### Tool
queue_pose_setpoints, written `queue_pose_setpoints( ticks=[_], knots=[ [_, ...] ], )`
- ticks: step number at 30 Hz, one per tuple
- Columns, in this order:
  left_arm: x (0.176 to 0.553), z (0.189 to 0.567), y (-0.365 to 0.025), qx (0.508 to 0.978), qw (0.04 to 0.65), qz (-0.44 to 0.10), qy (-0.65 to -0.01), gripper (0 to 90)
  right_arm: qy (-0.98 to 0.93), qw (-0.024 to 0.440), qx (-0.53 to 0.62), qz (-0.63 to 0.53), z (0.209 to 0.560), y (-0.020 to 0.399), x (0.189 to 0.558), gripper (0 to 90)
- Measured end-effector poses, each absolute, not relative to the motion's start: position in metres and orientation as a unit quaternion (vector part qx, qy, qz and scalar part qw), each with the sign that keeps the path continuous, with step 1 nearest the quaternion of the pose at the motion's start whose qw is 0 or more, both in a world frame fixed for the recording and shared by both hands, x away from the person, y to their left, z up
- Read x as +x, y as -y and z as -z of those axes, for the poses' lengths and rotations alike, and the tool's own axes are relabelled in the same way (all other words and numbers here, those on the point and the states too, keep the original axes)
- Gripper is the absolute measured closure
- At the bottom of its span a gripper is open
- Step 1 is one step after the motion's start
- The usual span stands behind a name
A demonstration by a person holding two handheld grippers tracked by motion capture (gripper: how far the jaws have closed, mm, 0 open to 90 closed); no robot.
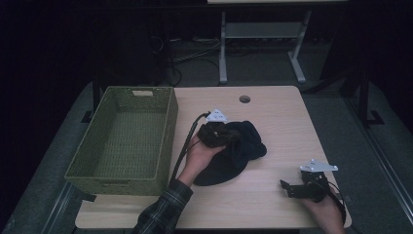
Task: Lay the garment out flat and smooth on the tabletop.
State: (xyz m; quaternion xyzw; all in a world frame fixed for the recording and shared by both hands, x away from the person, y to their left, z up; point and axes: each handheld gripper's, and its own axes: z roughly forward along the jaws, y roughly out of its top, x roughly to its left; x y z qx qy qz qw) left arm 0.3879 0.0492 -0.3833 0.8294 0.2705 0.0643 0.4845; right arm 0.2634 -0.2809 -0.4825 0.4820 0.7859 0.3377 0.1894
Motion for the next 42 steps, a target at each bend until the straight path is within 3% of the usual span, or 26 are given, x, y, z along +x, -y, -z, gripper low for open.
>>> queue_pose_setpoints(
  ticks=[11,18,20,23,26,34,42],
  knots=[
    [0.424,0.376,-0.084,0.789,0.489,-0.121,-0.351,81.7,-0.786,0.189,0.482,-0.338,0.482,0.281,0.263,7.7],
    [0.441,0.387,-0.102,0.777,0.449,-0.155,-0.413,80.5,-0.786,0.190,0.482,-0.338,0.482,0.281,0.263,7.7],
    [0.442,0.388,-0.104,0.775,0.446,-0.153,-0.421,74.4,-0.786,0.189,0.482,-0.338,0.482,0.281,0.263,7.7],
    [0.440,0.387,-0.106,0.774,0.449,-0.140,-0.424,54.6,-0.786,0.189,0.482,-0.338,0.482,0.281,0.263,7.8],
    [0.435,0.383,-0.104,0.779,0.453,-0.126,-0.416,41.8,-0.786,0.190,0.482,-0.338,0.482,0.281,0.263,8.1],
    [0.413,0.378,-0.101,0.789,0.466,-0.107,-0.385,29.4,-0.792,0.168,0.485,-0.330,0.472,0.279,0.268,22.1],
    [0.394,0.384,-0.101,0.803,0.466,-0.086,-0.362,25.0,-0.804,0.154,0.453,-0.352,0.455,0.255,0.287,39.2]
  ],
)
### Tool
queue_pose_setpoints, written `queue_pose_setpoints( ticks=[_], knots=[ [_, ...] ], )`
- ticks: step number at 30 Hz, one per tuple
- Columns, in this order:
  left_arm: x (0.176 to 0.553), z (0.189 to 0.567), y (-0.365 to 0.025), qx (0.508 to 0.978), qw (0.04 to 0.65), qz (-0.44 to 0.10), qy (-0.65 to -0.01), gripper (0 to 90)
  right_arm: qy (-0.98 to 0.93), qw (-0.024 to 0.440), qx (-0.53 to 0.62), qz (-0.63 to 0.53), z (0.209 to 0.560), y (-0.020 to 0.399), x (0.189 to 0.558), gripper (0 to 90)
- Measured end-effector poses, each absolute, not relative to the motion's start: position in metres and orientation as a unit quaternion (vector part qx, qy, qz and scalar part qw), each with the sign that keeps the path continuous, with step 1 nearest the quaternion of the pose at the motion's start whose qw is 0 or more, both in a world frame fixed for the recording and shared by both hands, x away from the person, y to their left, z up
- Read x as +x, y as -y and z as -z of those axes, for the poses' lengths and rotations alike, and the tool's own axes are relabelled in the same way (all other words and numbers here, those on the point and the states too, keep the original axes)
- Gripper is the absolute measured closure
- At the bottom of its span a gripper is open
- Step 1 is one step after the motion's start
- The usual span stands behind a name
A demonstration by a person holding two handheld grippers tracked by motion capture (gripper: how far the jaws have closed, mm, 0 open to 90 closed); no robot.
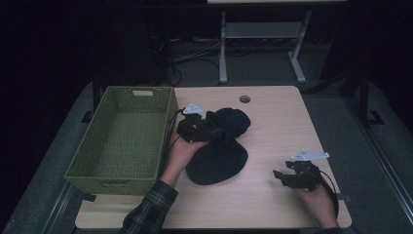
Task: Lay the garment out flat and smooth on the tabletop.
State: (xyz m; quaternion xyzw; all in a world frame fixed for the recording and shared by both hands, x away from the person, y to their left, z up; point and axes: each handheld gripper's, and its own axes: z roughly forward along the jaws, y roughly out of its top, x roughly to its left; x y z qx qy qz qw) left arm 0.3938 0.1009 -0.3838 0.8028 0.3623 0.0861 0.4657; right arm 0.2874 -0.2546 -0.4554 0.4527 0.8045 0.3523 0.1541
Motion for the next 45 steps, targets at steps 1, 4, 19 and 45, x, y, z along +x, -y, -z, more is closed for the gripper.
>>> queue_pose_setpoints(
  ticks=[1,4,19,45],
  knots=[
    [0.392,0.384,-0.101,0.804,0.465,-0.083,-0.361,24.5,-0.806,0.151,0.449,-0.356,0.454,0.251,0.290,41.0],
    [0.387,0.385,-0.101,0.809,0.463,-0.077,-0.354,23.0,-0.809,0.144,0.441,-0.362,0.449,0.241,0.299,44.0],
    [0.371,0.385,-0.102,0.822,0.460,-0.069,-0.330,18.8,-0.827,0.110,0.395,-0.385,0.447,0.192,0.359,57.1],
    [0.369,0.388,-0.100,0.824,0.458,-0.069,-0.325,18.7,-0.853,0.097,0.376,-0.348,0.451,0.190,0.355,86.1]
  ],
)
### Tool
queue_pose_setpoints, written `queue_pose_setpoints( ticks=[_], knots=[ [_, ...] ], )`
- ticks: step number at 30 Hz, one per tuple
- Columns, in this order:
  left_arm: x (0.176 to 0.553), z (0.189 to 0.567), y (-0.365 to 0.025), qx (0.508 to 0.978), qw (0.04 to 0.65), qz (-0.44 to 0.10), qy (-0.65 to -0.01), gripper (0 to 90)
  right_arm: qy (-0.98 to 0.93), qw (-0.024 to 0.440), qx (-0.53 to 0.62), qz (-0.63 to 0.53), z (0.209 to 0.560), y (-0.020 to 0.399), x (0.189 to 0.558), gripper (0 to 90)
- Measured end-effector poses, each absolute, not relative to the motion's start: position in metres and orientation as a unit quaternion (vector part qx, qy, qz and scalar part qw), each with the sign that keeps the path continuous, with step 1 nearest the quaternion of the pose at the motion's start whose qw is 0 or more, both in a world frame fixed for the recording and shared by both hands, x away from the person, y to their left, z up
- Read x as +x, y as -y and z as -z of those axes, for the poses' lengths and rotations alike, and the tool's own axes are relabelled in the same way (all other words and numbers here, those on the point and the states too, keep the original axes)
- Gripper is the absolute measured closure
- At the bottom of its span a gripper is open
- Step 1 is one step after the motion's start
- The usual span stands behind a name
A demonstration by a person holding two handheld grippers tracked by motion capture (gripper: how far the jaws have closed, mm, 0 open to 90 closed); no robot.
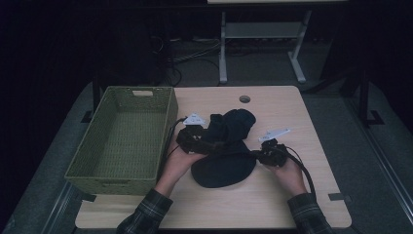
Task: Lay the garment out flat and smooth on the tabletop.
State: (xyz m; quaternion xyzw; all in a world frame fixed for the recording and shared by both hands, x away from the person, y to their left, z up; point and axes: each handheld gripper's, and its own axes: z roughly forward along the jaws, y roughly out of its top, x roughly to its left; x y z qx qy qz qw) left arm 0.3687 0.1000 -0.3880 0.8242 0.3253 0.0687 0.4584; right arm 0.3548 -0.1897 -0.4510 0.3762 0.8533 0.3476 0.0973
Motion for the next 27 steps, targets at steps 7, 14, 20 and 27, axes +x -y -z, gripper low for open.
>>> queue_pose_setpoints(
  ticks=[7,14,20,27],
  knots=[
    [0.368,0.391,-0.100,0.826,0.456,-0.066,-0.326,18.8,-0.850,0.104,0.381,-0.347,0.442,0.207,0.332,86.0],
    [0.366,0.397,-0.095,0.833,0.446,-0.061,-0.321,18.9,-0.845,0.097,0.396,-0.347,0.441,0.223,0.307,85.6],
    [0.364,0.404,-0.092,0.841,0.434,-0.059,-0.318,19.5,-0.842,0.092,0.396,-0.355,0.441,0.234,0.284,85.6],
    [0.364,0.412,-0.091,0.844,0.426,-0.056,-0.320,25.4,-0.842,0.093,0.388,-0.363,0.437,0.239,0.267,66.7]
  ],
)
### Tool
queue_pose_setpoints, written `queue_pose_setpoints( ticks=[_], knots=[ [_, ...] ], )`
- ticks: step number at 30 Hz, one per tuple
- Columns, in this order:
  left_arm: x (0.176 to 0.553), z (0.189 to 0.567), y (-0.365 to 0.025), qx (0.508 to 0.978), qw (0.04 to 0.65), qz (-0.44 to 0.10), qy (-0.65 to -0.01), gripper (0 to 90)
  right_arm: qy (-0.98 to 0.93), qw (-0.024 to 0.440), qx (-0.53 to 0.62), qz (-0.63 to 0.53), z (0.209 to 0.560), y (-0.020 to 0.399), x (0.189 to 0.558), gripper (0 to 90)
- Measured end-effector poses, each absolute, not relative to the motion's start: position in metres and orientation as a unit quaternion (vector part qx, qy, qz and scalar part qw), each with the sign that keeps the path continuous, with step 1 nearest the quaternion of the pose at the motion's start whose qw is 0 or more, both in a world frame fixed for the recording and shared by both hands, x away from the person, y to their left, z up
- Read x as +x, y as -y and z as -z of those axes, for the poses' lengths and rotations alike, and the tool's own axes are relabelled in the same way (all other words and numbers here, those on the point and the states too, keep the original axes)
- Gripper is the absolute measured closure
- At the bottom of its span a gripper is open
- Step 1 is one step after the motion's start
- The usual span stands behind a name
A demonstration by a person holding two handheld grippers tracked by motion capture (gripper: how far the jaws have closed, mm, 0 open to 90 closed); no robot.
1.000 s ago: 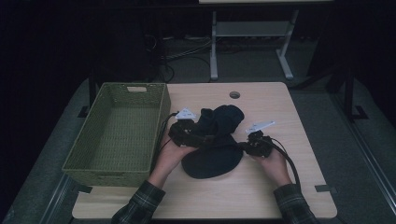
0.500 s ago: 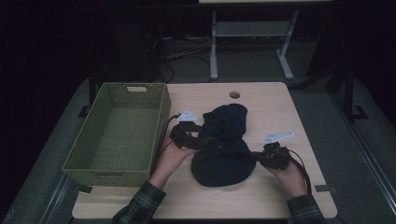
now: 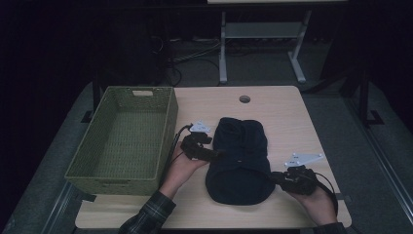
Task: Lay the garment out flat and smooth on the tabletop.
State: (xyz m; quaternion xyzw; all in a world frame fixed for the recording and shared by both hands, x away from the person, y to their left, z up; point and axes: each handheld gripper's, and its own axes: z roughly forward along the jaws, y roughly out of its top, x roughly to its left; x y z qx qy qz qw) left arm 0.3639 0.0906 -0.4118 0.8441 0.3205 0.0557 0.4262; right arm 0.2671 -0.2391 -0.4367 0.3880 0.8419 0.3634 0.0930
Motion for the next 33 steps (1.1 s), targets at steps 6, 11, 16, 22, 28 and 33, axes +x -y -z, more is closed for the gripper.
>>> queue_pose_setpoints(
  ticks=[6,11,16,22,28,33],
  knots=[
    [0.367,0.418,-0.085,0.851,0.414,-0.071,-0.316,43.2,-0.825,0.108,0.389,-0.396,0.418,0.245,0.282,73.6],
    [0.374,0.427,-0.078,0.861,0.391,-0.096,-0.312,66.9,-0.829,0.122,0.393,-0.379,0.424,0.241,0.314,88.5],
    [0.386,0.431,-0.075,0.850,0.393,-0.104,-0.334,84.6,-0.826,0.125,0.402,-0.375,0.432,0.234,0.346,89.8],
    [0.401,0.440,-0.064,0.852,0.376,-0.124,-0.343,86.0,-0.817,0.131,0.414,-0.380,0.439,0.227,0.375,89.9],
    [0.413,0.458,-0.059,0.867,0.336,-0.112,-0.351,89.7,-0.826,0.131,0.416,-0.356,0.450,0.219,0.392,89.9],
    [0.412,0.461,-0.064,0.871,0.328,-0.105,-0.352,89.9,-0.836,0.129,0.418,-0.332,0.466,0.216,0.401,89.9]
  ],
)
